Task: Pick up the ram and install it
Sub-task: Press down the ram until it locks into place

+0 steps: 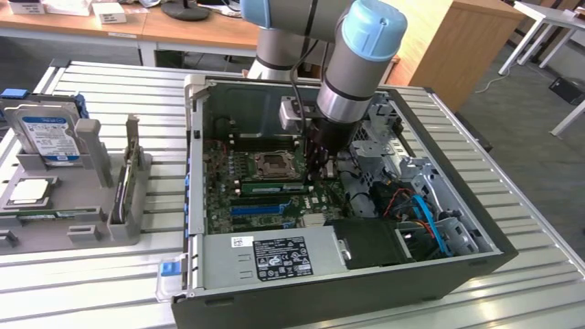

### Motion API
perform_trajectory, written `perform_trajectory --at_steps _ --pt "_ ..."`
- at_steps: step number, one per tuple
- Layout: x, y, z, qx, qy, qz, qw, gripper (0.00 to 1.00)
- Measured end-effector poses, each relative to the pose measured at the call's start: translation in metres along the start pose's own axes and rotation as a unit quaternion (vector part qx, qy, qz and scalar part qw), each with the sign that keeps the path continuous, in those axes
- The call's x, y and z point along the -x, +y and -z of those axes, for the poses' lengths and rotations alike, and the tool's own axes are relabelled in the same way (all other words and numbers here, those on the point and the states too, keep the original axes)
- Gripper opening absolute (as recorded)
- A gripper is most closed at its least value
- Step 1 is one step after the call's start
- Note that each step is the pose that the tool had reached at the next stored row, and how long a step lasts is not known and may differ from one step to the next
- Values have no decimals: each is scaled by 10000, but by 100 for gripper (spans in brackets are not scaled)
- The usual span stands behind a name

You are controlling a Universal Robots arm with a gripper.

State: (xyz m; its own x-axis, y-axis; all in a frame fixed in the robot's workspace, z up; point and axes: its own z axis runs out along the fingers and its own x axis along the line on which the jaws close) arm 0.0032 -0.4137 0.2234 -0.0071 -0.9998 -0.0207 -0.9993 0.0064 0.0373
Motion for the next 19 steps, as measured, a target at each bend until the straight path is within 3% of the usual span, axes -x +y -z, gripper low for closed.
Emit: perform_trajectory --at_steps 19 --pt "-1 0 -14 1 2 0 10000 11"
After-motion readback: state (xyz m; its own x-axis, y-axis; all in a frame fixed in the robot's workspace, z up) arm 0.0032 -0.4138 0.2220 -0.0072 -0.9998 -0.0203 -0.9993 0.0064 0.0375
